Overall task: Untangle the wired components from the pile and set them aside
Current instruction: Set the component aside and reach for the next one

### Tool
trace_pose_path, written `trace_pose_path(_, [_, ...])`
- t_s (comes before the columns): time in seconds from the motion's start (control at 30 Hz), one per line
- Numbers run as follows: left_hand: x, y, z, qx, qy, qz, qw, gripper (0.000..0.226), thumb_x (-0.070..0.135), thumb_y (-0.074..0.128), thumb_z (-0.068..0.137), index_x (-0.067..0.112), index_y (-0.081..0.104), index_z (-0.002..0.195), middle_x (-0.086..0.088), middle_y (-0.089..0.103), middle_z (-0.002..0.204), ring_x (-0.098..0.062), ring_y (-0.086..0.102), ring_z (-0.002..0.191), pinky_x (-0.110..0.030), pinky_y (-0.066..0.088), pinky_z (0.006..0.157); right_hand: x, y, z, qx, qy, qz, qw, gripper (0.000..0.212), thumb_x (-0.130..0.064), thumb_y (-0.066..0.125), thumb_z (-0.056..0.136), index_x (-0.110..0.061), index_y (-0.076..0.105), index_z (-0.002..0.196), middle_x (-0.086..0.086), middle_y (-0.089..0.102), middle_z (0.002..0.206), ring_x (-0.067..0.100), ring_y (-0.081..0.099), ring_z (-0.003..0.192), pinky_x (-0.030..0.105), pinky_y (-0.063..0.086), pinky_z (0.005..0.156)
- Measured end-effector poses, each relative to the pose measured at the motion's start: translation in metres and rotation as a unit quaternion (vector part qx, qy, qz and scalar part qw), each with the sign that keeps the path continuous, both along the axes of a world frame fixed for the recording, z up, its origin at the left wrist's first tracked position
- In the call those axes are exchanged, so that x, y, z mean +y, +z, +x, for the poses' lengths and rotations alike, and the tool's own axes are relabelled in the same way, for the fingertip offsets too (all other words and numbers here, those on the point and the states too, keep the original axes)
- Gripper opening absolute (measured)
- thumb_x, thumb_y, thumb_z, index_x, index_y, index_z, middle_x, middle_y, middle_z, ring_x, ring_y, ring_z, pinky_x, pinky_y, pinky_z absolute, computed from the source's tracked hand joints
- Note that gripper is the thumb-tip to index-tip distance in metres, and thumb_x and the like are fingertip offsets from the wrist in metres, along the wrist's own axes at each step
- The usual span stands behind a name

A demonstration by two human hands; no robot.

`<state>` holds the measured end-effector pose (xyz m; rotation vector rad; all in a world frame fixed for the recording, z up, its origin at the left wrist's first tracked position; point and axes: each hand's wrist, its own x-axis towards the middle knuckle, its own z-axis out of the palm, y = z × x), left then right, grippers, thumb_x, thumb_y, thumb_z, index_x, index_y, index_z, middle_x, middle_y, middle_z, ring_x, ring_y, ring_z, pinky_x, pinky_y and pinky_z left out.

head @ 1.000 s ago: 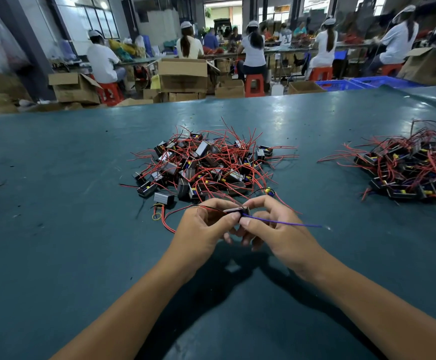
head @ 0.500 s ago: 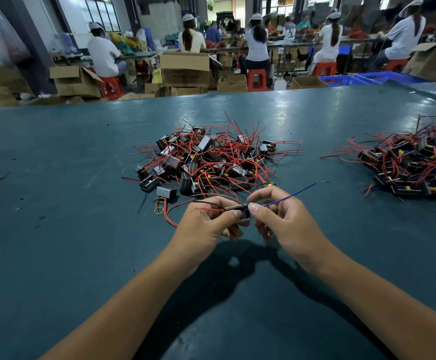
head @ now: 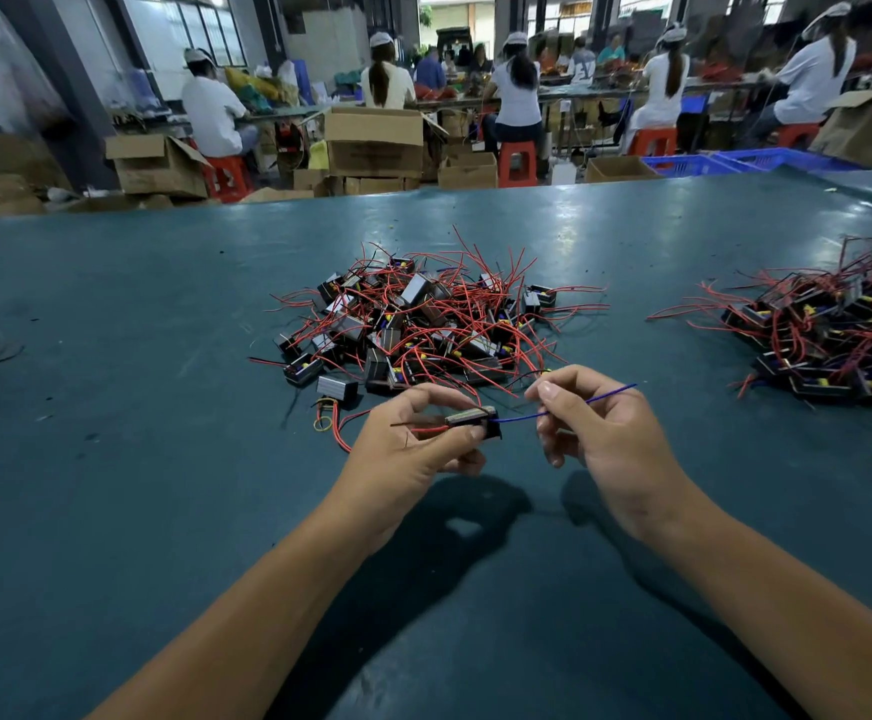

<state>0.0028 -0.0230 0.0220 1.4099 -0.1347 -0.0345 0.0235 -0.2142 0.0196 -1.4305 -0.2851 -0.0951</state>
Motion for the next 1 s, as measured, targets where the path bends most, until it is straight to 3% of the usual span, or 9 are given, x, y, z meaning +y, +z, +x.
trace_pose_path(0.1, [0.001, -0.001, 0.003, -0.015, 0.027, -0.024, 0.999, 0.019, -0.009, 0.069, 0.084, 0.007, 0.066, 0.094, -0.009, 0.072, 0.086, -0.02, 0.07, 0.069, -0.025, 0.057, 0.068, 0.0, 0.001, 0.002, 0.033, -0.019, 0.023, 0.999, 0.023, -0.011, 0.057, 0.098, -0.015, 0.07, 0.08, 0.001, 0.058, 0.062, 0.016, 0.052, 0.052, 0.024, 0.042, 0.045])
trace_pose_path(0.23, [0.005, 0.001, 0.005, -0.044, 0.059, 0.032, 0.997, 0.012, 0.001, 0.07, 0.088, 0.012, 0.072, 0.092, -0.004, 0.072, 0.082, -0.016, 0.063, 0.068, -0.025, 0.055, 0.065, -0.006, 0.0, 0.009, 0.076, -0.094, 0.038, 0.992, 0.013, -0.015, 0.059, 0.097, -0.015, 0.068, 0.087, -0.001, 0.062, 0.066, 0.01, 0.056, 0.054, 0.021, 0.044, 0.045])
trace_pose_path(0.4, [0.009, 0.002, 0.005, -0.018, 0.075, 0.076, 0.994, 0.02, 0.005, 0.06, 0.097, 0.017, 0.072, 0.107, -0.005, 0.072, 0.09, -0.019, 0.072, 0.078, -0.031, 0.06, 0.07, -0.017, -0.004, 0.021, 0.13, -0.193, 0.063, 0.97, 0.008, -0.017, 0.056, 0.097, -0.019, 0.061, 0.091, -0.003, 0.062, 0.071, 0.009, 0.057, 0.059, 0.023, 0.045, 0.051])
trace_pose_path(0.5, [0.01, 0.004, 0.005, -0.034, 0.075, 0.094, 0.992, 0.022, -0.001, 0.062, 0.094, 0.014, 0.066, 0.111, -0.011, 0.069, 0.099, -0.029, 0.074, 0.089, -0.036, 0.062, 0.076, -0.021, 0.0, 0.022, 0.08, -0.239, 0.042, 0.967, 0.009, -0.015, 0.055, 0.096, -0.02, 0.06, 0.092, -0.007, 0.063, 0.069, 0.005, 0.057, 0.058, 0.024, 0.044, 0.056])
trace_pose_path(0.63, [0.012, 0.003, 0.005, -0.072, 0.094, 0.148, 0.982, 0.019, 0.002, 0.069, 0.09, 0.013, 0.058, 0.101, -0.018, 0.063, 0.105, -0.029, 0.073, 0.08, -0.043, 0.062, 0.073, -0.018, 0.008, 0.012, -0.015, -0.274, -0.043, 0.961, 0.005, -0.022, 0.059, 0.091, -0.026, 0.062, 0.09, -0.009, 0.068, 0.068, 0.009, 0.061, 0.063, 0.029, 0.048, 0.063])
trace_pose_path(0.73, [0.01, 0.001, 0.007, -0.083, 0.08, 0.152, 0.982, 0.022, 0.0, 0.068, 0.09, 0.018, 0.065, 0.101, -0.012, 0.071, 0.093, -0.025, 0.07, 0.072, -0.038, 0.058, 0.066, -0.009, 0.012, -0.005, -0.142, -0.235, -0.139, 0.951, 0.007, -0.03, 0.058, 0.087, -0.026, 0.062, 0.09, -0.004, 0.065, 0.075, 0.017, 0.062, 0.068, 0.028, 0.05, 0.066])
trace_pose_path(0.83, [0.008, 0.001, 0.007, -0.075, 0.038, 0.152, 0.985, 0.027, -0.002, 0.065, 0.091, 0.021, 0.069, 0.103, -0.003, 0.072, 0.078, -0.018, 0.068, 0.068, -0.026, 0.053, 0.063, 0.001, 0.012, -0.017, -0.251, -0.159, -0.225, 0.928, 0.005, -0.024, 0.059, 0.091, -0.021, 0.063, 0.091, -0.007, 0.061, 0.073, 0.011, 0.055, 0.063, 0.02, 0.045, 0.062])
trace_pose_path(1.0, [0.006, 0.002, 0.004, -0.053, -0.007, 0.146, 0.988, 0.018, -0.002, 0.062, 0.093, 0.007, 0.066, 0.109, -0.003, 0.071, 0.073, -0.016, 0.063, 0.065, -0.026, 0.05, 0.059, 0.005, 0.006, -0.02, -0.233, -0.103, -0.309, 0.916, 0.005, -0.026, 0.062, 0.088, -0.023, 0.066, 0.089, -0.012, 0.058, 0.065, 0.009, 0.052, 0.06, 0.016, 0.038, 0.059])
